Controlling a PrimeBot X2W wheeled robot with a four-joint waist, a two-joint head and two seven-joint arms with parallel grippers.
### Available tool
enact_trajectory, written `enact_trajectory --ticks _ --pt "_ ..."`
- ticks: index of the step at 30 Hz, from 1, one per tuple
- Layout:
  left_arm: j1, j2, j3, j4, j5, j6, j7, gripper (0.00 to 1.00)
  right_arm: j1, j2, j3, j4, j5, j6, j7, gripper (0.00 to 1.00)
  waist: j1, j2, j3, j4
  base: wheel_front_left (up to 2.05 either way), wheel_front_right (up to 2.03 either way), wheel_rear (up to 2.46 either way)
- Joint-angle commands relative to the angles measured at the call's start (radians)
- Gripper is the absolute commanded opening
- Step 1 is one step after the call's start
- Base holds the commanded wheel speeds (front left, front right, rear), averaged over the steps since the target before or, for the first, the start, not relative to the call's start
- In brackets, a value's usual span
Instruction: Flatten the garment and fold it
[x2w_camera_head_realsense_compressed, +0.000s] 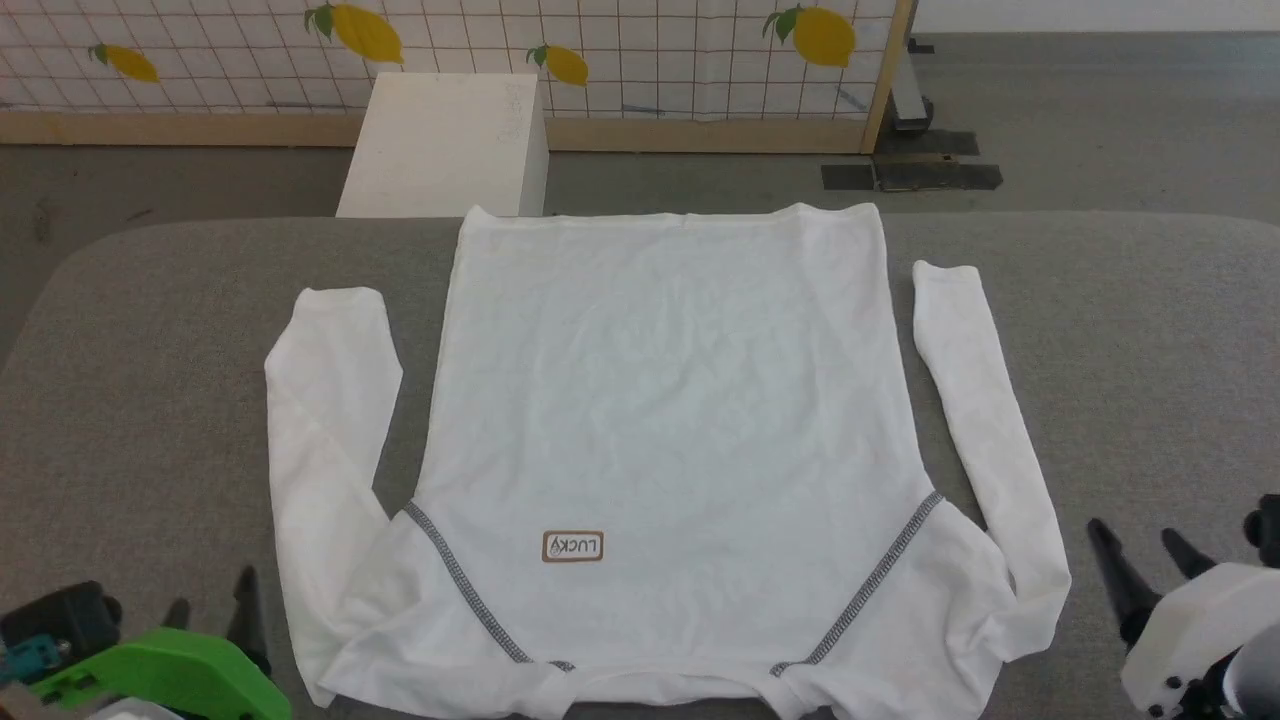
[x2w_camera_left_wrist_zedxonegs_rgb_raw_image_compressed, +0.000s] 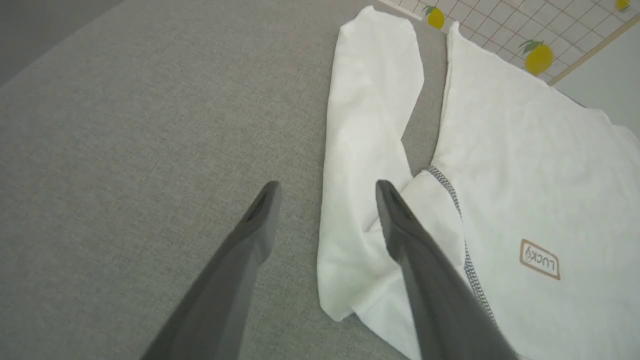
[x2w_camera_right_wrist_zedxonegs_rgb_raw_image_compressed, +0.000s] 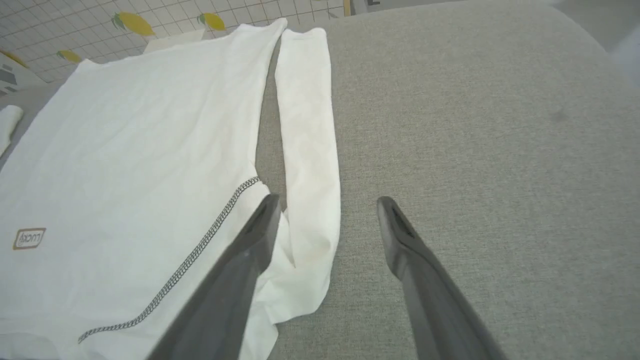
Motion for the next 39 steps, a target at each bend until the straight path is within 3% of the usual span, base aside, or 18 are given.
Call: enact_trajectory --ticks 1,6,11,23,29,35,36,37,38,39 --pt "-0.012 0.015 0.019 -0.034 0.023 0.0 -0.055 1.0 -0.019 0.003 -0.028 -0.016 0.016 -0.002 -0.023 1.0 0.0001 0.0 -0.001 -0.005 0.0 0.0 0.0" --pt "-0.076 0.029 0.031 -0.064 0.131 -0.049 -0.334 1.0 -0.15 0.003 -0.074 0.007 -0.004 -0.002 -0.051 1.0 0.0001 0.0 0.026 -0.018 0.0 0.0 0.0" --pt "-0.148 0.012 -0.005 -0.002 0.211 -0.095 -0.555 1.0 -0.361 -0.021 -0.096 0.136 -0.031 -0.002 -0.025 1.0 0.0001 0.0 0.094 -0.012 0.0 0.0 0.0" --pt "-0.294 -0.093 -0.041 0.005 0.304 -0.154 -0.602 1.0 -0.8 -0.131 -0.043 0.505 -0.227 -0.002 0.087 1.0 0.0001 0.0 0.329 0.084 0.0 0.0 0.0" --pt "-0.335 -0.148 -0.042 -0.019 0.335 -0.197 -0.602 1.0 -0.89 -0.148 -0.017 0.627 -0.324 -0.002 0.105 1.0 0.0001 0.0 0.403 0.13 0.0 0.0 0.0" --pt "-0.35 -0.176 -0.027 -0.021 0.359 -0.226 -0.602 1.0 -0.899 -0.135 0.008 0.724 -0.337 -0.002 0.11 1.0 0.0001 0.0 0.417 0.144 0.0 0.0 0.0" --pt "-0.351 -0.18 -0.024 -0.02 0.362 -0.23 -0.602 1.0 -0.897 -0.133 0.009 0.741 -0.328 -0.002 0.122 0.83 0.0001 0.0 0.416 0.143 0.0 0.0 0.0" --pt "-0.351 -0.183 -0.022 -0.019 0.365 -0.233 -0.602 1.0 -0.898 -0.132 0.007 0.749 -0.319 -0.002 0.125 0.24 0.0001 0.0 0.414 0.142 0.0 0.0 0.0" --pt "-0.351 -0.187 -0.019 -0.017 0.367 -0.237 -0.602 1.0 -0.897 -0.131 0.005 0.754 -0.309 -0.002 0.123 0.0 0.0001 0.0 0.409 0.139 0.0 0.0 0.0" --pt "-0.349 -0.189 -0.016 -0.015 0.368 -0.24 -0.602 1.0 -0.896 -0.133 0.004 0.756 -0.302 -0.002 0.121 0.0 0.0001 0.0 0.405 0.136 0.0 0.0 0.0"
